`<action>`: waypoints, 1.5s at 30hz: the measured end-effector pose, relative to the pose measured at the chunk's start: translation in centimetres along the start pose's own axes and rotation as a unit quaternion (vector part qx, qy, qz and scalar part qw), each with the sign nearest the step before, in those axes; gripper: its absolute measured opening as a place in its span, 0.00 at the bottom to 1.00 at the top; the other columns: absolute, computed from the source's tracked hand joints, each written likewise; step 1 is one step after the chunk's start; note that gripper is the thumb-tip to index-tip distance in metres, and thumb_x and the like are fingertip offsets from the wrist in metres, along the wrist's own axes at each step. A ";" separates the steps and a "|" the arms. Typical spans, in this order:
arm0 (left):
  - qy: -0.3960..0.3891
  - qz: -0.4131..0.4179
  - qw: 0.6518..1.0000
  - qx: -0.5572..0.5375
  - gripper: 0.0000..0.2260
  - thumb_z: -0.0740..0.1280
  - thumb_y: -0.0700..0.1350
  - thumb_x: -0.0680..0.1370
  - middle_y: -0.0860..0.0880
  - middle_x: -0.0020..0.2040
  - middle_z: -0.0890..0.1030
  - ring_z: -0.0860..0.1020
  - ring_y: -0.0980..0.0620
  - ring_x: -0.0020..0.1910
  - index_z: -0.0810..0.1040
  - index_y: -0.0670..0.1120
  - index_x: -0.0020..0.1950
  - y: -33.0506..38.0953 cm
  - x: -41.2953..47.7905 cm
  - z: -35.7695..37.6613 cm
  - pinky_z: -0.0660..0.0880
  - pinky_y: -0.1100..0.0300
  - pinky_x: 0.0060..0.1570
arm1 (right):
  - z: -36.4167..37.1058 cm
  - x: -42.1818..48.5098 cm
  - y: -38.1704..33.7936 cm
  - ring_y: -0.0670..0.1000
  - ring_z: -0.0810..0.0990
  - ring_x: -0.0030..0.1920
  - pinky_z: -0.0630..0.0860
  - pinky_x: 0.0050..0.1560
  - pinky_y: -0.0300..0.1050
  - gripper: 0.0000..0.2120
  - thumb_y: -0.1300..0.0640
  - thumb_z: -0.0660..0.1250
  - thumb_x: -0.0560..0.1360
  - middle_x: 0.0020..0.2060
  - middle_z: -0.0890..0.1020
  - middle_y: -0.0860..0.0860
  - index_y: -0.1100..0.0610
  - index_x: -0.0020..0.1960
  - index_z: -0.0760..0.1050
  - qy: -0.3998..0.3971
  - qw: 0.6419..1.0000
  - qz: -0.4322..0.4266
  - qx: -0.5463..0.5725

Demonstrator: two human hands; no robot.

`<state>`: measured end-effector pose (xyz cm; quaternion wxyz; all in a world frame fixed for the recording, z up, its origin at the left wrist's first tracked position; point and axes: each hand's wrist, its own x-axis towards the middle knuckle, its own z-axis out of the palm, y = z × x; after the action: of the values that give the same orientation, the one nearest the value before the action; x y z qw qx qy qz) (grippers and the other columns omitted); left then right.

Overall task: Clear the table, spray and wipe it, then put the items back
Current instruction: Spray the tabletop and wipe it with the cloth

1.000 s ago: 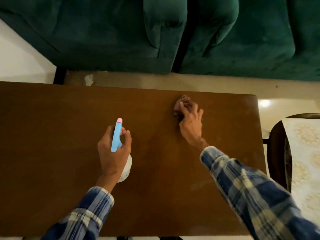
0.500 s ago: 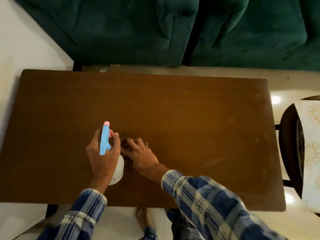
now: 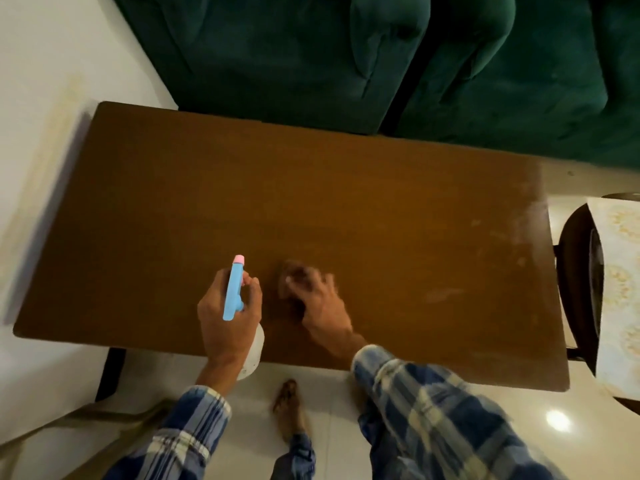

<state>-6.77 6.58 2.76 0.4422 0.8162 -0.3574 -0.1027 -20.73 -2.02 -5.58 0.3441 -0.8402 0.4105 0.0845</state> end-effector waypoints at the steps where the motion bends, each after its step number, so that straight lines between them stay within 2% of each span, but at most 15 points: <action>1: -0.003 0.009 1.000 0.002 0.09 0.73 0.41 0.76 0.60 0.37 0.72 0.77 0.57 0.32 0.74 0.49 0.51 0.1 -0.4 0.0 0.73 0.77 0.37 | 1.6 -1.6 -1.6 0.62 0.58 0.73 0.67 0.71 0.65 0.31 0.59 0.65 0.80 0.77 0.55 0.49 0.41 0.78 0.60 -0.045 0.997 -0.063 -0.018; 3: -0.008 0.026 1.000 0.013 0.09 0.73 0.41 0.76 0.59 0.36 0.73 0.77 0.57 0.32 0.74 0.49 0.51 0.4 -0.8 0.1 0.74 0.75 0.36 | 4.1 -4.0 -2.9 0.61 0.60 0.70 0.69 0.70 0.64 0.29 0.58 0.65 0.80 0.77 0.56 0.52 0.44 0.78 0.63 -0.085 0.976 -0.182 -0.081; 5: 0.001 0.041 0.999 0.025 0.08 0.73 0.40 0.76 0.56 0.36 0.74 0.76 0.56 0.30 0.75 0.47 0.50 0.7 -1.2 0.3 0.74 0.76 0.35 | 4.3 -4.1 -1.5 0.63 0.60 0.70 0.68 0.69 0.65 0.30 0.58 0.65 0.79 0.78 0.56 0.53 0.44 0.78 0.64 -0.088 0.966 -0.217 -0.113; 12: 0.046 -0.016 0.998 0.040 0.08 0.72 0.44 0.78 0.55 0.37 0.74 0.77 0.57 0.32 0.73 0.50 0.51 1.3 -3.8 0.7 0.73 0.77 0.37 | -1.7 2.3 2.8 0.61 0.60 0.67 0.70 0.67 0.65 0.29 0.61 0.62 0.78 0.74 0.57 0.52 0.45 0.77 0.65 0.044 0.995 -0.049 -0.073; 15: 0.052 -0.028 0.997 0.051 0.09 0.72 0.44 0.77 0.56 0.36 0.73 0.76 0.57 0.31 0.71 0.51 0.50 0.7 -5.1 -0.6 0.73 0.77 0.36 | 1.7 -0.4 -0.9 0.61 0.61 0.69 0.72 0.67 0.63 0.29 0.59 0.65 0.78 0.74 0.57 0.51 0.43 0.77 0.64 -0.030 0.990 -0.127 -0.057; 18: 0.059 -0.039 0.996 0.060 0.08 0.72 0.45 0.77 0.55 0.36 0.73 0.76 0.57 0.31 0.73 0.48 0.50 -0.3 -6.1 -2.3 0.73 0.77 0.37 | 5.7 -6.4 -2.4 0.61 0.61 0.70 0.69 0.68 0.62 0.30 0.57 0.68 0.79 0.76 0.58 0.52 0.42 0.77 0.64 -0.157 0.943 -0.265 -0.125; 20: 0.068 -0.053 0.994 0.065 0.08 0.71 0.46 0.77 0.54 0.37 0.74 0.76 0.56 0.31 0.76 0.44 0.51 -1.0 -6.4 -3.3 0.73 0.78 0.38 | 6.0 -8.1 -1.7 0.61 0.60 0.69 0.69 0.67 0.62 0.32 0.58 0.68 0.78 0.77 0.57 0.53 0.43 0.78 0.63 -0.154 0.936 -0.289 -0.129; 22: 0.074 -0.061 0.993 0.069 0.09 0.72 0.45 0.77 0.54 0.37 0.74 0.76 0.57 0.32 0.76 0.43 0.51 -1.7 -6.4 -4.2 0.73 0.78 0.39 | 4.7 -7.3 -1.3 0.62 0.60 0.67 0.71 0.64 0.61 0.33 0.62 0.63 0.79 0.77 0.57 0.54 0.43 0.79 0.61 -0.107 0.958 -0.249 -0.089; 27: 0.080 -0.055 0.994 0.057 0.09 0.74 0.41 0.76 0.54 0.39 0.75 0.75 0.61 0.32 0.77 0.40 0.51 -1.8 -6.1 -4.2 0.71 0.81 0.40 | 1.5 -1.5 -1.0 0.62 0.60 0.68 0.73 0.65 0.64 0.34 0.66 0.58 0.77 0.75 0.57 0.53 0.44 0.79 0.59 0.023 0.998 -0.014 -0.053; 31: 0.061 -0.025 0.997 0.051 0.07 0.73 0.41 0.76 0.54 0.37 0.75 0.75 0.60 0.31 0.78 0.40 0.50 -1.2 -6.0 -3.3 0.73 0.78 0.37 | 4.0 -4.8 -1.9 0.63 0.56 0.72 0.70 0.68 0.62 0.36 0.65 0.60 0.78 0.77 0.53 0.53 0.44 0.81 0.54 -0.066 0.984 -0.128 -0.105; 33: 0.040 -0.016 0.998 0.044 0.06 0.73 0.40 0.77 0.54 0.36 0.75 0.76 0.57 0.31 0.78 0.41 0.50 -0.7 -6.0 -2.3 0.74 0.74 0.35 | 4.8 -6.9 0.0 0.62 0.56 0.71 0.70 0.67 0.62 0.37 0.65 0.61 0.77 0.77 0.55 0.54 0.44 0.81 0.54 -0.067 0.979 -0.159 -0.110; 35: 0.025 -0.010 0.999 0.032 0.06 0.72 0.41 0.77 0.55 0.36 0.75 0.77 0.56 0.32 0.77 0.43 0.51 -0.2 -5.7 -1.2 0.76 0.71 0.34 | 4.2 -7.2 3.0 0.61 0.59 0.68 0.74 0.64 0.62 0.37 0.65 0.62 0.76 0.75 0.58 0.54 0.44 0.81 0.57 -0.004 0.989 -0.113 -0.099; 37: 0.008 0.006 1.000 0.021 0.06 0.73 0.40 0.77 0.56 0.36 0.74 0.77 0.57 0.32 0.77 0.45 0.51 0.6 -5.6 0.4 0.75 0.72 0.34 | 2.4 -7.1 5.7 0.60 0.60 0.66 0.75 0.63 0.60 0.37 0.65 0.60 0.76 0.74 0.58 0.53 0.43 0.81 0.56 0.052 0.996 -0.002 -0.071; 40: -0.014 0.030 0.999 0.017 0.06 0.72 0.41 0.77 0.55 0.36 0.75 0.76 0.56 0.31 0.77 0.44 0.51 1.7 -5.4 2.7 0.74 0.71 0.33 | 0.9 -7.0 6.4 0.61 0.60 0.68 0.73 0.65 0.60 0.37 0.66 0.59 0.77 0.75 0.56 0.53 0.44 0.81 0.55 0.063 0.995 0.063 -0.042; 45: -0.063 0.042 0.997 0.014 0.06 0.72 0.42 0.78 0.54 0.36 0.75 0.76 0.56 0.31 0.77 0.43 0.52 4.0 -6.6 6.8 0.74 0.71 0.33 | 1.4 -10.0 8.7 0.62 0.59 0.72 0.72 0.67 0.60 0.35 0.63 0.64 0.78 0.77 0.57 0.54 0.44 0.80 0.57 -0.012 0.991 -0.108 -0.075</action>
<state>-16.80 5.17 1.00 0.4109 0.7987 -0.4198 -0.1306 -33.49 1.45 -6.78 0.2924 -0.9019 0.3057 0.0877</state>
